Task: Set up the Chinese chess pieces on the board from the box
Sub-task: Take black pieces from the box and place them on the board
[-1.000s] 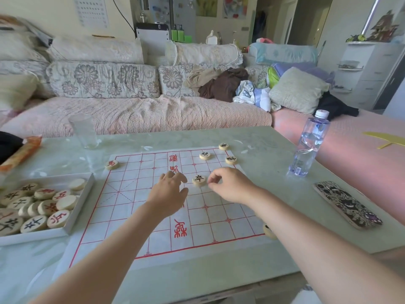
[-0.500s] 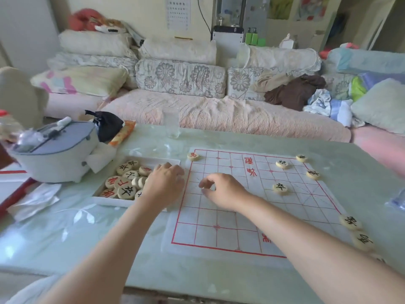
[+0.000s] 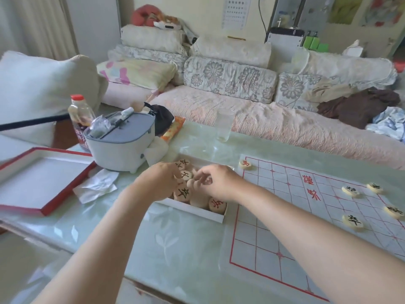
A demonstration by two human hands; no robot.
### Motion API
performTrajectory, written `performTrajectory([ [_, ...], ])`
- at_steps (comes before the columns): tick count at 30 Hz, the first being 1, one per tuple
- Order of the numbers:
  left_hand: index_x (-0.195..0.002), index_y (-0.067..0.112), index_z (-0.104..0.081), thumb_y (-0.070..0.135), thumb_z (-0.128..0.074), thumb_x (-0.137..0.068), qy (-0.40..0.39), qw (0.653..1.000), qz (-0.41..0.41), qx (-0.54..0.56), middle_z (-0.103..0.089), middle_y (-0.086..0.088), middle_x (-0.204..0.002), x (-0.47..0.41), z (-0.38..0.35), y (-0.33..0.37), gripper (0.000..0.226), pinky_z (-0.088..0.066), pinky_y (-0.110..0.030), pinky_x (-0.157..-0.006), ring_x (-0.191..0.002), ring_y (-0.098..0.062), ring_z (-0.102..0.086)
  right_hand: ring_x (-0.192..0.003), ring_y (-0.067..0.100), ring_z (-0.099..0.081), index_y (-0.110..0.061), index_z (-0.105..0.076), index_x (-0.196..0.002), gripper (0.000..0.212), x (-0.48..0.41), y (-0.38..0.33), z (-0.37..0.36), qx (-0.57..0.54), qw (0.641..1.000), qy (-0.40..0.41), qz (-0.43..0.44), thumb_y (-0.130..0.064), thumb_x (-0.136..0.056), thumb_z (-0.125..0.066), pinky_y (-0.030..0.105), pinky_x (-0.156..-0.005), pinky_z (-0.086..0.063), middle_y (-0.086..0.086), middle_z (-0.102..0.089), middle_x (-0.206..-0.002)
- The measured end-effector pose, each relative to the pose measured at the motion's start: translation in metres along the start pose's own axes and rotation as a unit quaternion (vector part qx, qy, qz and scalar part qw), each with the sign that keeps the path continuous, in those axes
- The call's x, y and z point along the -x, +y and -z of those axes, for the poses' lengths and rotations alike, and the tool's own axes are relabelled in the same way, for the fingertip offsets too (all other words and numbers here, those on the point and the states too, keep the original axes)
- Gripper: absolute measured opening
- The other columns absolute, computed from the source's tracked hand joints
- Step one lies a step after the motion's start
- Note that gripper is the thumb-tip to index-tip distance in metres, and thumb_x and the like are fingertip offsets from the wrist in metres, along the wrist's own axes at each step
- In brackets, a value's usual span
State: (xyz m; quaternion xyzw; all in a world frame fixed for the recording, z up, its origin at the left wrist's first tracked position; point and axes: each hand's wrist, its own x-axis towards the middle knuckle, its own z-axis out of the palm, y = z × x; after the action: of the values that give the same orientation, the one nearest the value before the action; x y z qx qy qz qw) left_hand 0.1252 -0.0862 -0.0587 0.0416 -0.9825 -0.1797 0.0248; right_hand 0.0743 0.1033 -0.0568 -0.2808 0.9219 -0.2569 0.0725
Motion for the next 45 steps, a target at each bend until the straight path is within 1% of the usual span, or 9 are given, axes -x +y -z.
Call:
performTrajectory([
  [9, -0.101, 0.032, -0.066, 0.044, -0.063, -0.082, -0.051, 0.998, 0.029, -0.006, -0.063, 0.007, -0.101, 0.011, 0.000, -0.001, 0.023, -0.050, -0.030, -0.079, -0.093, -0.017, -0.058, -0.088, 0.006, -0.057, -0.040, -0.069, -0.101, 0.045, -0.017, -0.018, -0.008, 0.080, 0.994, -0.067, 0.042, -0.061, -0.061, -0.072, 0.035, -0.085, -0.052, -0.014, -0.054, -0.093],
  [12, -0.102, 0.029, -0.065, 0.042, -0.063, -0.083, -0.021, 0.999, 0.037, -0.018, -0.063, 0.007, -0.099, 0.012, -0.005, 0.007, 0.023, -0.049, -0.029, -0.074, -0.090, -0.017, -0.057, -0.089, 0.006, -0.059, -0.040, -0.066, -0.095, 0.020, -0.013, -0.011, -0.004, 0.086, 0.993, -0.069, 0.040, -0.029, -0.080, -0.073, 0.035, -0.087, -0.053, -0.014, -0.056, -0.097],
  [14, -0.108, 0.031, -0.061, 0.037, -0.063, -0.085, -0.013, 0.999, 0.041, -0.026, -0.059, 0.007, -0.100, 0.011, -0.008, 0.009, 0.024, -0.043, -0.028, -0.071, -0.088, -0.017, -0.052, -0.085, -0.001, -0.056, -0.037, -0.070, -0.097, 0.031, -0.009, -0.006, -0.002, 0.097, 0.991, -0.084, 0.048, -0.010, -0.082, -0.065, 0.026, -0.083, -0.051, -0.015, -0.057, -0.096],
  [19, -0.116, 0.029, -0.058, 0.021, -0.055, -0.090, -0.041, 0.999, 0.019, 0.001, -0.061, 0.002, -0.108, 0.005, -0.012, 0.006, 0.028, -0.047, -0.029, -0.076, -0.089, -0.019, -0.053, -0.088, 0.009, -0.054, -0.049, -0.060, -0.084, 0.039, -0.001, -0.010, 0.002, 0.134, 0.980, -0.137, 0.050, -0.012, -0.079, -0.065, 0.019, -0.070, -0.045, -0.014, -0.051, -0.092],
  [22, -0.114, 0.026, -0.060, 0.015, -0.050, -0.088, -0.046, 0.999, 0.015, 0.016, -0.061, 0.002, -0.107, 0.004, -0.011, 0.006, 0.030, -0.044, -0.027, -0.072, -0.088, -0.019, -0.054, -0.095, 0.017, -0.054, -0.047, -0.064, -0.115, 0.051, 0.001, -0.010, 0.000, 0.187, 0.968, -0.155, 0.057, -0.012, -0.076, -0.063, 0.035, -0.080, -0.054, -0.008, -0.049, -0.099],
  [33, -0.082, 0.011, -0.053, 0.015, -0.045, -0.095, -0.018, 0.999, 0.001, -0.034, -0.055, -0.005, -0.085, 0.005, 0.004, 0.031, 0.015, -0.028, -0.020, -0.047, -0.069, -0.017, -0.045, -0.099, 0.007, -0.053, -0.027, -0.063, -0.121, 0.051, 0.014, 0.004, 0.004, 0.085, 0.993, -0.026, 0.074, -0.019, -0.074, -0.081, 0.019, -0.084, -0.044, -0.009, -0.054, -0.116],
  [36, -0.092, 0.012, -0.058, 0.014, -0.046, -0.094, -0.015, 1.000, -0.009, -0.022, -0.060, -0.006, -0.096, 0.002, -0.001, 0.050, 0.012, -0.031, -0.022, -0.051, -0.072, -0.017, -0.045, -0.094, 0.002, -0.050, -0.027, -0.062, -0.125, 0.048, 0.032, 0.014, 0.019, 0.057, 0.996, 0.011, 0.064, -0.024, -0.079, -0.078, 0.009, -0.076, -0.036, -0.014, -0.056, -0.117],
  [40, -0.125, 0.021, -0.049, 0.010, -0.047, -0.094, -0.024, 0.999, -0.026, 0.025, -0.058, -0.003, -0.116, 0.003, -0.014, 0.088, 0.032, -0.039, -0.027, -0.063, -0.084, -0.018, -0.049, -0.104, 0.005, -0.052, -0.028, -0.061, -0.126, 0.046, 0.065, 0.044, 0.039, 0.056, 0.997, 0.043, 0.037, -0.028, -0.082, -0.074, 0.023, -0.090, -0.042, -0.014, -0.057, -0.119],
  [45, -0.128, 0.025, -0.047, 0.019, -0.044, -0.097, -0.066, 0.991, -0.119, 0.017, -0.061, -0.003, -0.116, 0.011, -0.042, 0.153, 0.032, -0.046, -0.027, -0.064, -0.085, -0.019, -0.056, -0.114, 0.008, -0.053, -0.032, -0.059, -0.130, 0.049, 0.116, 0.092, 0.069, 0.068, 0.995, 0.066, -0.040, -0.033, -0.084, -0.074, 0.029, -0.097, -0.043, -0.013, -0.057, -0.122],
])
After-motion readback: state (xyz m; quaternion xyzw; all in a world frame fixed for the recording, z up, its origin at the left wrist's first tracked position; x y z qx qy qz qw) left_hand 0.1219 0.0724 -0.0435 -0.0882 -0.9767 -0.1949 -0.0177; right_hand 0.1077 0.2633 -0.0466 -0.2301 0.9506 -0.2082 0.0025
